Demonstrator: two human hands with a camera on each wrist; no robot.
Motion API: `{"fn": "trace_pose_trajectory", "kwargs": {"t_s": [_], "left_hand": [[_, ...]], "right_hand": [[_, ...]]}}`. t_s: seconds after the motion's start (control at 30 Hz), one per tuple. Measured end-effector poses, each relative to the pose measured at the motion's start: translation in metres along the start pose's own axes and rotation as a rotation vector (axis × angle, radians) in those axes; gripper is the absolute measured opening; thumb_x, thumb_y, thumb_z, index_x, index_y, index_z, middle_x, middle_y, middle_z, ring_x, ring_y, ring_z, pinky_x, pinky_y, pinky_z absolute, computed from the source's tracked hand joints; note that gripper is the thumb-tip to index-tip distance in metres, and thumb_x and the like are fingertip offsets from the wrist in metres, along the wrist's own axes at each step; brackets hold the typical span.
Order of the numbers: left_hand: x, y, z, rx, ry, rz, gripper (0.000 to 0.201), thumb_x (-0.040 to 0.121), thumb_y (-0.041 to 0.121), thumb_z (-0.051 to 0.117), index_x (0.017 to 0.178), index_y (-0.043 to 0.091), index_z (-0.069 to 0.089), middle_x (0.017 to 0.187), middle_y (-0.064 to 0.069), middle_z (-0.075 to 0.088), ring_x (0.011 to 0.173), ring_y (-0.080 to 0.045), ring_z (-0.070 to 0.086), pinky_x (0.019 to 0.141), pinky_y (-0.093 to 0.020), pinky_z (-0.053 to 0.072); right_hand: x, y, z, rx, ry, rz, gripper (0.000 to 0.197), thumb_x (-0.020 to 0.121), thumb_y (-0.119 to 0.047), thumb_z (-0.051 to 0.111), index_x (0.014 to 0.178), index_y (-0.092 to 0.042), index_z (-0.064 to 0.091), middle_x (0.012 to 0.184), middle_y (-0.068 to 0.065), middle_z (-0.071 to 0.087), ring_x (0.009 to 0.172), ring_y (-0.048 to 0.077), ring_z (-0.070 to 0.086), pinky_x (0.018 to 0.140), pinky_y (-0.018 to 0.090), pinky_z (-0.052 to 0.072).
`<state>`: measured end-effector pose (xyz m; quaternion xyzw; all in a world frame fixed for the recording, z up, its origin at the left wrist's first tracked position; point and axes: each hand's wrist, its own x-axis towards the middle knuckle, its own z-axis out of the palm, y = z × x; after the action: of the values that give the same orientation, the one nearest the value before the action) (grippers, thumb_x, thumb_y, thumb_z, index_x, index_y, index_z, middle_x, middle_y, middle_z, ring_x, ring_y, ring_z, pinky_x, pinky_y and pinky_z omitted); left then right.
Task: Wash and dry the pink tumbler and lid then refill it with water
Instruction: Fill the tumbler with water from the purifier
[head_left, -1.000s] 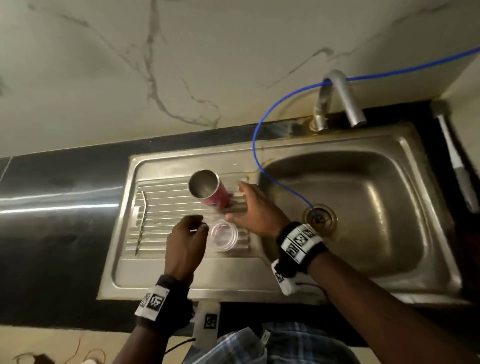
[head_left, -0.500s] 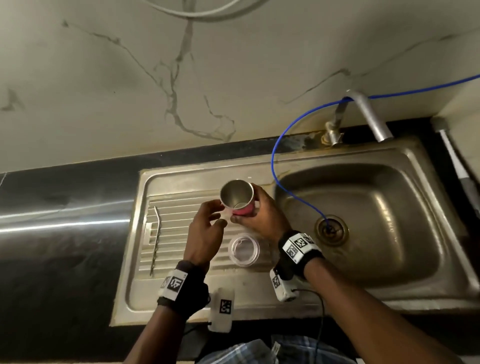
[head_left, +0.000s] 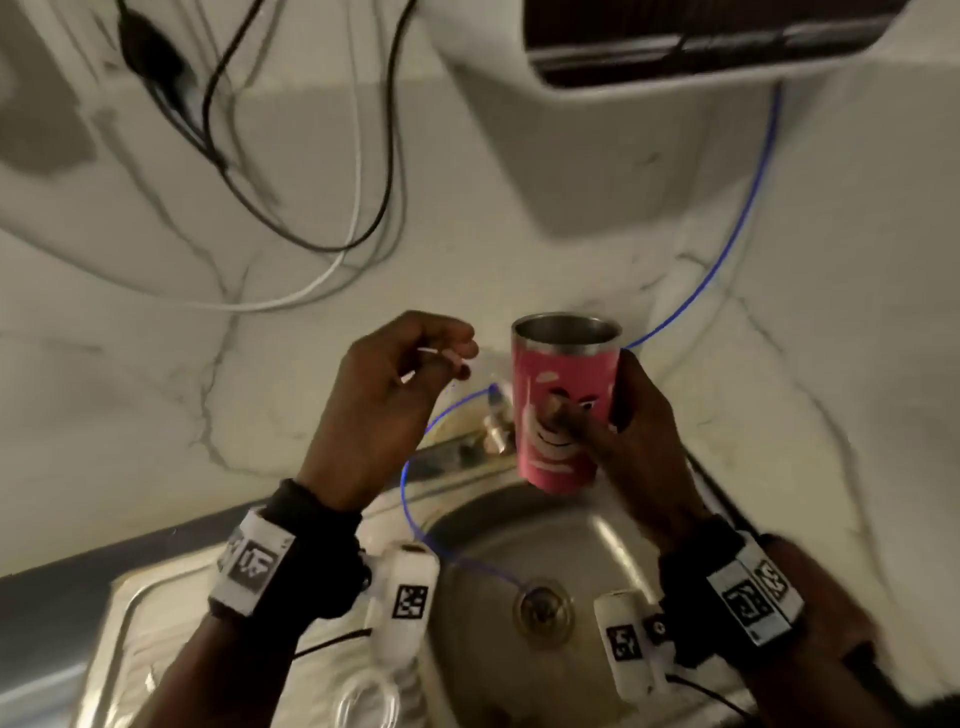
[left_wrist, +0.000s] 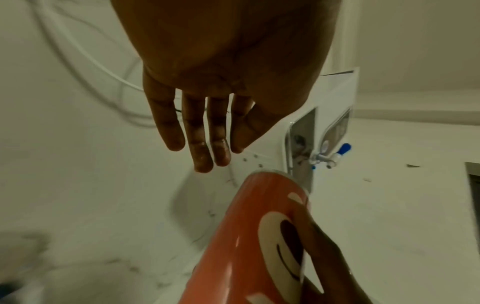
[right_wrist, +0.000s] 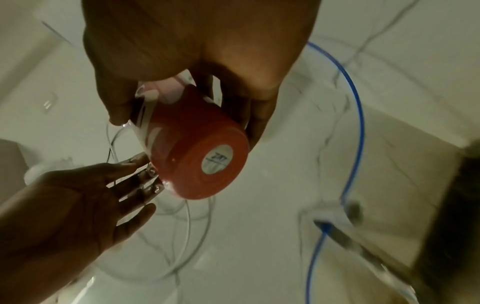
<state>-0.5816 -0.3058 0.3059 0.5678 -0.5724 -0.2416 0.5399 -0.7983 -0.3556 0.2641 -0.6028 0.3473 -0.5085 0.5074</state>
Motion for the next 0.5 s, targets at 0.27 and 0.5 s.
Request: {"fn": "trace_pose_trajectory", "kwargs": {"t_s": [0.27,0.5], "left_hand": [[0.057,0.148,0.041,0.045,0.109,0.480,0.020,0.102,0.005,0.065,0.105,0.022,0.076,0.099,0.008,0.079,0.087,-0.017,0.077,0.074,-0.025,0.054],[0.097,0.245,0.071,0.177,0.214,0.757,0.015,0.099,0.019,0.066,0.112,0.020,0.073,0.104,0.011,0.076,0.095,-0.004,0.071,0.078,-0.009,0.049]], "right_hand": [[0.044,-0.095,-0.084,-0.042,0.055,-0.211,0.055,0.072,-0.052,0.080,0.118,-0.023,0.069,0.106,0.003,0.077,0.097,0.022,0.075,0.081,0.038,0.060],[0.071,-0.139,-0.125,-0.053,0.100,-0.324,0.059,0.066,-0.054,0.082,0.119,-0.031,0.069,0.109,-0.001,0.077,0.097,0.020,0.076,0.083,0.041,0.062]]}}
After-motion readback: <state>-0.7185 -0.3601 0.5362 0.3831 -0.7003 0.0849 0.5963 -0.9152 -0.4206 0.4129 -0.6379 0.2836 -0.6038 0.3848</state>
